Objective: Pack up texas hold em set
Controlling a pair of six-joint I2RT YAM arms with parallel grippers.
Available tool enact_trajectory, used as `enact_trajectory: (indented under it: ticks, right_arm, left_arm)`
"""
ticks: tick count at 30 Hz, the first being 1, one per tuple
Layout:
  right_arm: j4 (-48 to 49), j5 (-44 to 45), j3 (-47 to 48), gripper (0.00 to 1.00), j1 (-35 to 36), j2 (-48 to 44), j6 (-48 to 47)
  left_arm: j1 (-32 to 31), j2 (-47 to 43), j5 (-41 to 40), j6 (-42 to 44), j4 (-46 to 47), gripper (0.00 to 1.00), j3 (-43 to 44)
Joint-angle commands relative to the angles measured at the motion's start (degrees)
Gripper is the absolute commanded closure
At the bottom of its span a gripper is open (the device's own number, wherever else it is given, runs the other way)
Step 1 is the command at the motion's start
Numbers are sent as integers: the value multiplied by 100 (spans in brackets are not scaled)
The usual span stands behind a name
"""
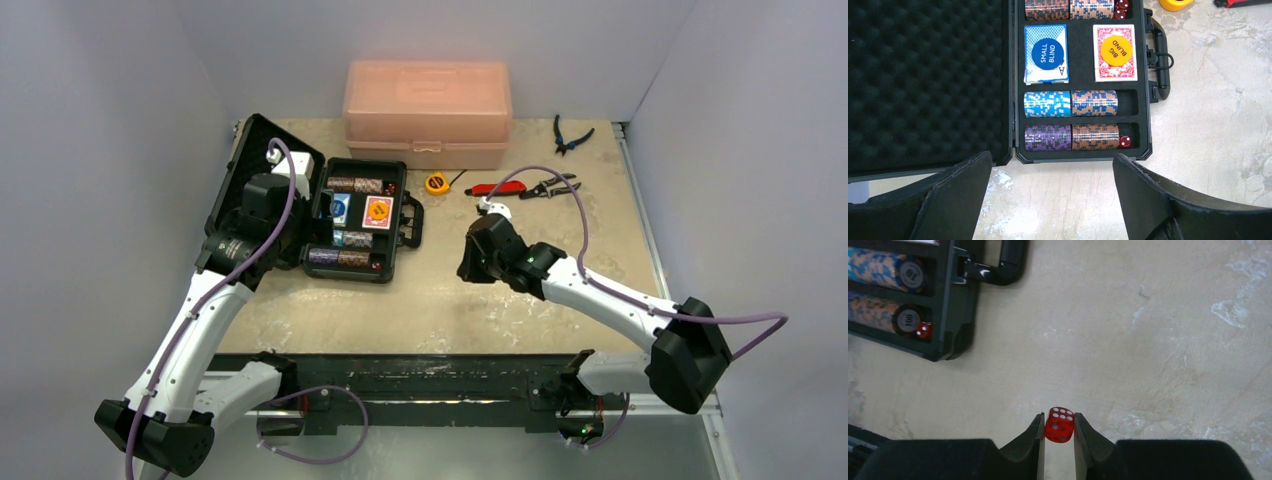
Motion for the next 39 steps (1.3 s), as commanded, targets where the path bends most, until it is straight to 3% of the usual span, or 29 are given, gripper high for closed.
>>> enact_trajectory:
  ticks: [1,25,39]
  right_arm:
    - [504,-286,444,100,28,94,-177]
    - [1210,-996,1304,100,162,1041,-195]
    - [948,-657,2981,100,683,2483,-370]
  left_arm:
    - [-28,-98,-24,64,190,9,11]
    - [-28,-151,3,61,191,9,11]
    - [-28,-239,11,52,192,9,11]
